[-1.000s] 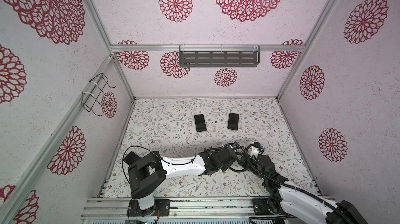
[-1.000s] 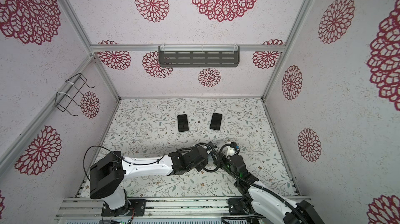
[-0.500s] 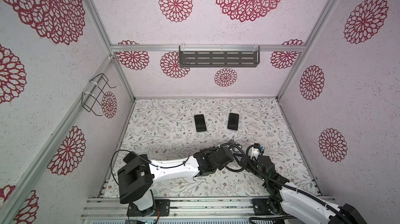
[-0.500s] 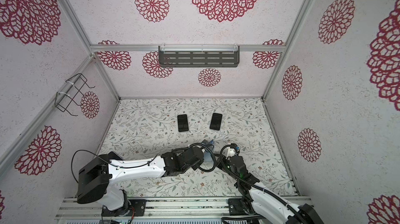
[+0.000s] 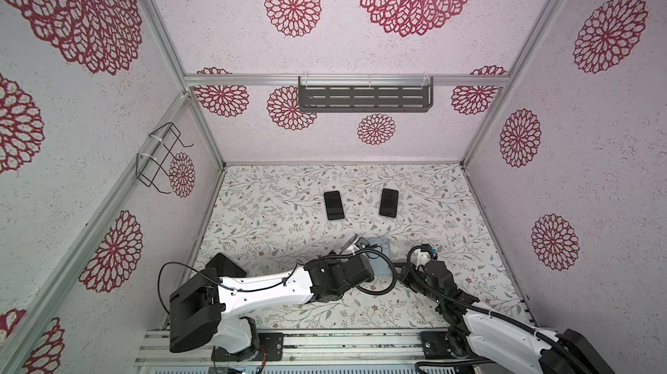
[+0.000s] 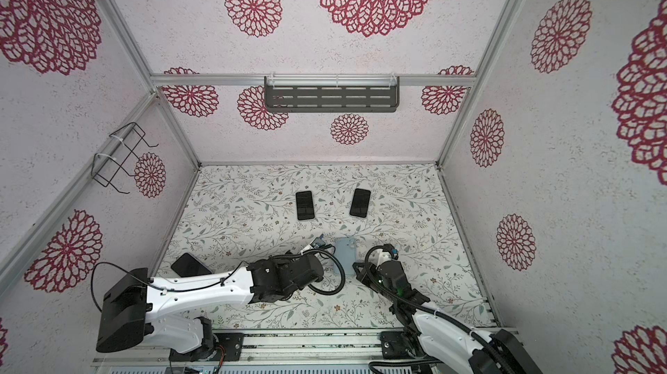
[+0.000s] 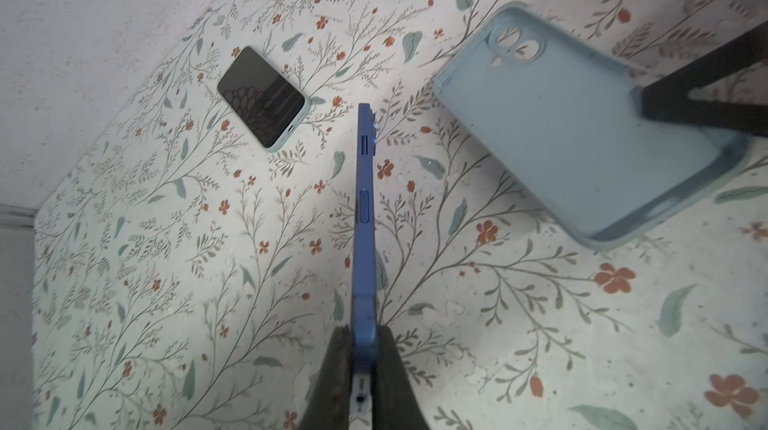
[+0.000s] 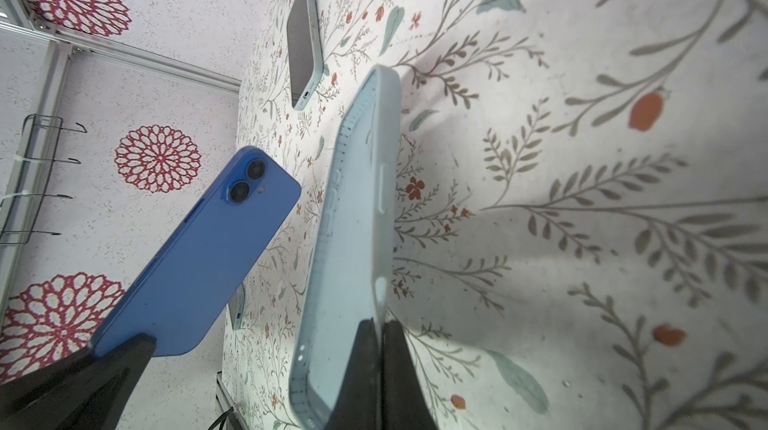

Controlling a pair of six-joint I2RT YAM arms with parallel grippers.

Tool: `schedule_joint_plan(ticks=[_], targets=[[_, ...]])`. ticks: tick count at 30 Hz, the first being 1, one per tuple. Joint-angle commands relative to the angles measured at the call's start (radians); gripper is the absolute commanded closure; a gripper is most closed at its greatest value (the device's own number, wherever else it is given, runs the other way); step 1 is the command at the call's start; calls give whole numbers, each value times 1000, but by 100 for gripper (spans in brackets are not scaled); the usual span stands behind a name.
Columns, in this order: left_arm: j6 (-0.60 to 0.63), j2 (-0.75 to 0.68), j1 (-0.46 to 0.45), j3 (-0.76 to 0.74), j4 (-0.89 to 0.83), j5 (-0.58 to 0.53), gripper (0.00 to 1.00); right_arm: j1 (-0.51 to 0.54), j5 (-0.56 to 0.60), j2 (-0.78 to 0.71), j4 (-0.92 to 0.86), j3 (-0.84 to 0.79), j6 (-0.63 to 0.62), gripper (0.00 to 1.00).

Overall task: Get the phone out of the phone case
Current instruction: 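Pull the blue phone out of the case with left gripper while right holds case, then lower the blue phone onto the table and open the left gripper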

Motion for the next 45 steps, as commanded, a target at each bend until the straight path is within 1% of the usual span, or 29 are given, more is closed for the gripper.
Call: schedule_joint_plan(ticks=[1, 8, 11, 16, 19, 22, 33, 40, 41, 45], targets=[[-56, 12, -32, 12, -86, -99, 100, 6, -2, 20, 57, 28, 1, 100], [-122, 155, -61, 96, -274, -214, 100, 23, -15, 91, 123, 49, 14, 100], [-147, 212, -75, 126, -331, -240, 100, 39, -11, 127, 144, 64, 13, 100], [-141, 265, -100, 141, -318, -222, 100, 62, -13, 196, 201, 77, 27, 100], [-146, 286, -113, 144, -317, -206, 94, 70, -14, 228, 212, 87, 23, 100], [-147, 307, -126, 148, -307, -190, 91, 74, -16, 253, 220, 96, 20, 100], [-200, 407, -165, 174, -276, -155, 89, 84, -32, 318, 249, 106, 20, 100], [-230, 456, -187, 184, -246, -135, 80, 95, -26, 336, 249, 107, 17, 100], [-234, 461, -189, 184, -239, -131, 78, 97, -23, 337, 248, 108, 17, 100], [-257, 481, -196, 197, -243, -137, 63, 100, -21, 344, 244, 107, 17, 100]])
